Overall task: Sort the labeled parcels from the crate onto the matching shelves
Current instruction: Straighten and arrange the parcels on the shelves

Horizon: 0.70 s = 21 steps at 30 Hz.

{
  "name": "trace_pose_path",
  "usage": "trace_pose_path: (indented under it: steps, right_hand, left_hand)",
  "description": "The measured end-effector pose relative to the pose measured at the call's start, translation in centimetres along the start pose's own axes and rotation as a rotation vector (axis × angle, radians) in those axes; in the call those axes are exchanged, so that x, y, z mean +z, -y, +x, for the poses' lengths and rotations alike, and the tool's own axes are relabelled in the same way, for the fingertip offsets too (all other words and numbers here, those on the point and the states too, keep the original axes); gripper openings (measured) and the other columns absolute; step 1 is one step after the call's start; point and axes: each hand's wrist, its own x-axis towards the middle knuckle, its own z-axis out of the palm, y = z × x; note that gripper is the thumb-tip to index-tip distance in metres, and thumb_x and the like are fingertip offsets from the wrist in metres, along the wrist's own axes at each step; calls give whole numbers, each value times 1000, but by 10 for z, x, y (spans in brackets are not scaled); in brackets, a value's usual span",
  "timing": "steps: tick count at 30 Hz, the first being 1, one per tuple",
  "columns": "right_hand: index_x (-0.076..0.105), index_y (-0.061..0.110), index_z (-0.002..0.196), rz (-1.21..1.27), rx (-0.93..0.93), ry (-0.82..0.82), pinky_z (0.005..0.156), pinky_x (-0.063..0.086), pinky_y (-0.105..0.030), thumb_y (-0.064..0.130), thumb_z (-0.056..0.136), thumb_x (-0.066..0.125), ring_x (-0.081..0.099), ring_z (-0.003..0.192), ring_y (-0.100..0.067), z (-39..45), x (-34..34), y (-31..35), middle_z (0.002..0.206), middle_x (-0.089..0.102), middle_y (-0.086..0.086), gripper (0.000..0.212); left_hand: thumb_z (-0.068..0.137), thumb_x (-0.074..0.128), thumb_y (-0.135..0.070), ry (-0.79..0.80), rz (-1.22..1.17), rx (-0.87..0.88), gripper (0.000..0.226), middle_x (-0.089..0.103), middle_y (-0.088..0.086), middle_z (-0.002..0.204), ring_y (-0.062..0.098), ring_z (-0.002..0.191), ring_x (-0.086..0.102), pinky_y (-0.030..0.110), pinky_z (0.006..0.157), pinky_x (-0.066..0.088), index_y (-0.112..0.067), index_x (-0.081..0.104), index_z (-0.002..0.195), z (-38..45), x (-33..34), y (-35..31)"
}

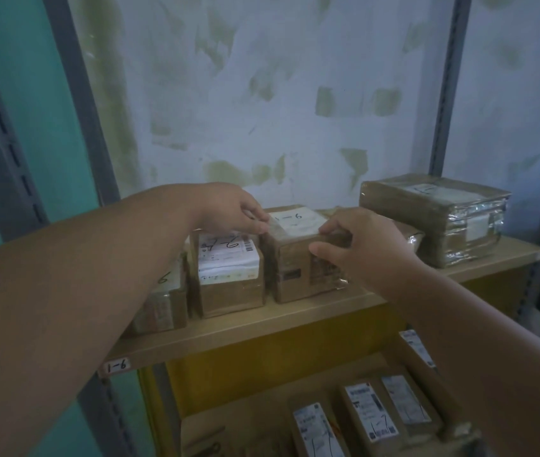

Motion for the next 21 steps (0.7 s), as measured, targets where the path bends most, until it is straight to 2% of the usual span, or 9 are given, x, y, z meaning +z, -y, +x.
trace_pose_path:
  steps: [3,7,10,12,14,16,19,21]
  right_hand:
    - [68,31,111,5,5,-9,78,38,-27,49,85,72,49,99,-7,0,2,1,118,60,7,32]
    - [69,30,111,25,-2,-9,79,38,-26,48,85,72,51,100,-8,0,2,0,116,61,7,31]
    - [69,28,113,-6,-64,77,82,38,-25,43,96,57,56,108,-11,-2,-10,-5,117,64,7,26]
    - [70,24,116,-14,-79,69,84,35,-25,37,103,47,54,111,-12,-4,-25,-17,118,64,6,30]
    - [67,28,123,7,-29,7,86,37,-25,36,103,45,55,110,-8,-6,-41,-31,116,61,13,30]
    - [66,30,125,-2,8,-28,89,46,-31,37,102,47,59,108,-10,-8,-55,-46,117,65,12,30]
    - [70,20,113,-100,30,-12,90,52,-41,35,101,49,63,102,-19,-7,-73,-70,111,69,0,28]
    - [70,22,112,-165,29,14,82,50,-31,36,101,51,62,101,-17,-4,-77,-89,110,68,2,26]
  left_hand:
    - [87,66,-57,-1,-14,-1,42,66,-12,129,9,115,59,30,103,41,-43,64,126,2,0,3]
    - [88,65,-55,11,-29,6,42,65,-10,131,11,117,60,29,101,41,-41,63,127,3,0,3]
    - [90,63,-56,10,40,2,45,59,-10,137,15,124,53,31,102,36,-41,61,132,5,-5,-6]
    - [91,61,-57,-23,98,29,47,59,-9,135,15,121,53,31,98,37,-41,58,135,6,-10,-22]
    - [92,59,-55,-43,90,81,45,62,-8,131,13,113,56,30,89,38,-41,57,135,8,-14,-39]
    - [93,58,-53,-45,99,121,44,62,-8,130,12,110,56,28,85,36,-39,58,135,13,-15,-57]
    - [94,57,-54,-41,124,155,42,61,-9,130,10,114,57,27,86,37,-38,59,133,28,-12,-81]
    - [94,57,-55,-31,143,156,42,62,-9,130,11,117,57,28,89,39,-38,60,132,42,-8,-97]
